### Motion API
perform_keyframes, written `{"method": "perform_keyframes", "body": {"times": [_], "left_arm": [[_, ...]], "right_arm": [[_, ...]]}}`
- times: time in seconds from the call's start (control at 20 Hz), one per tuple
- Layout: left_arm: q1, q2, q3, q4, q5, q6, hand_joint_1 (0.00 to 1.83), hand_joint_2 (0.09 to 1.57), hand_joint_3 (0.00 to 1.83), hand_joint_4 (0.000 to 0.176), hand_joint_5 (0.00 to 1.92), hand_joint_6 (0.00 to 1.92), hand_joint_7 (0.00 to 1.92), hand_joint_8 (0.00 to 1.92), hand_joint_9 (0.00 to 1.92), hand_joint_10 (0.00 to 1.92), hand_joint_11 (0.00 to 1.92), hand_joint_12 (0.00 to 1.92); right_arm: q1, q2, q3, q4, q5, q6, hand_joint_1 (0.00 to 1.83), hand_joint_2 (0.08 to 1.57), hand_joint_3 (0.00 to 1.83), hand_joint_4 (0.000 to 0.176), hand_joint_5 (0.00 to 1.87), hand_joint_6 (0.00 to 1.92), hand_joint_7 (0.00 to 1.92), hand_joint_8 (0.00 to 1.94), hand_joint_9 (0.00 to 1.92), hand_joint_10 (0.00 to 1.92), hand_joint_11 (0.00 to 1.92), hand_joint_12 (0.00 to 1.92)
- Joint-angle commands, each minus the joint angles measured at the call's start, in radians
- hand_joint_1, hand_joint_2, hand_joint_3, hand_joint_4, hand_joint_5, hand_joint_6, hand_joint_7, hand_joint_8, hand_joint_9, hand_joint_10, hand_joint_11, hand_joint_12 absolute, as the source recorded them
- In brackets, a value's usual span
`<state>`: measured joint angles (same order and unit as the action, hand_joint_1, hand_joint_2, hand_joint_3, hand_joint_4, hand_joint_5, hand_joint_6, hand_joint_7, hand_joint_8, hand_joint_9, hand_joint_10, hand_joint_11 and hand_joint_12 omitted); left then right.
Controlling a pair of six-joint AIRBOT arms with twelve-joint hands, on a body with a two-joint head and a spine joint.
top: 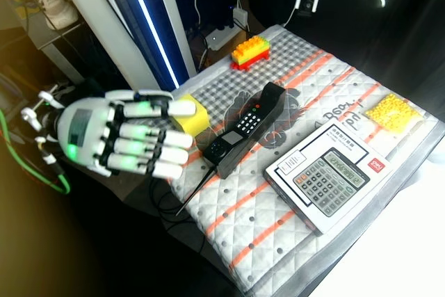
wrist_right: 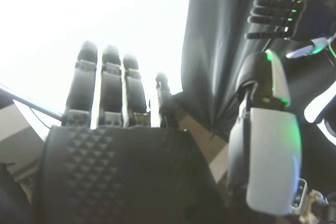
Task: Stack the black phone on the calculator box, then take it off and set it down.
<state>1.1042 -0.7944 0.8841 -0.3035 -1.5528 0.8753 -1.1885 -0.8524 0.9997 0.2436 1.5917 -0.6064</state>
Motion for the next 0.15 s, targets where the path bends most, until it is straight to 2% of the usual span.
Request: {"method": "perform_keyframes", "body": {"times": [0.0, 0.05, 0.1], "left_arm": [[-0.003, 0.008, 0.009, 0.01, -0.156, -0.023, 0.4, 1.2, 0.02, 0.098, 0.04, 0.0, 0.06, 0.0, 0.01, 0.0, 0.01, 0.01], [-0.003, 0.008, 0.021, 0.016, -0.174, -0.058, 0.36, 1.22, 0.01, 0.075, 0.01, 0.0, 0.07, 0.0, 0.02, 0.0, 0.02, 0.01], [-0.008, 0.01, 0.034, 0.024, -0.178, -0.093, 0.3, 1.23, 0.01, 0.025, 0.08, 0.01, 0.13, 0.01, 0.08, 0.01, 0.05, 0.04]], "right_arm": [[0.003, 0.01, 0.002, 0.005, 0.17, 0.0, 0.55, 1.07, 0.02, 0.171, 0.0, 0.0, 0.02, 0.0, 0.08, 0.0, 0.05, 0.02], [0.007, 0.023, -0.002, -0.009, 0.171, 0.0, 0.45, 1.1, 0.02, 0.113, 0.0, 0.0, 0.0, 0.0, 0.06, 0.0, 0.01, 0.0], [0.023, 0.031, -0.004, -0.027, 0.171, -0.005, 0.42, 1.11, 0.02, 0.097, 0.0, 0.0, 0.02, 0.01, 0.06, 0.0, 0.03, 0.01]]}}
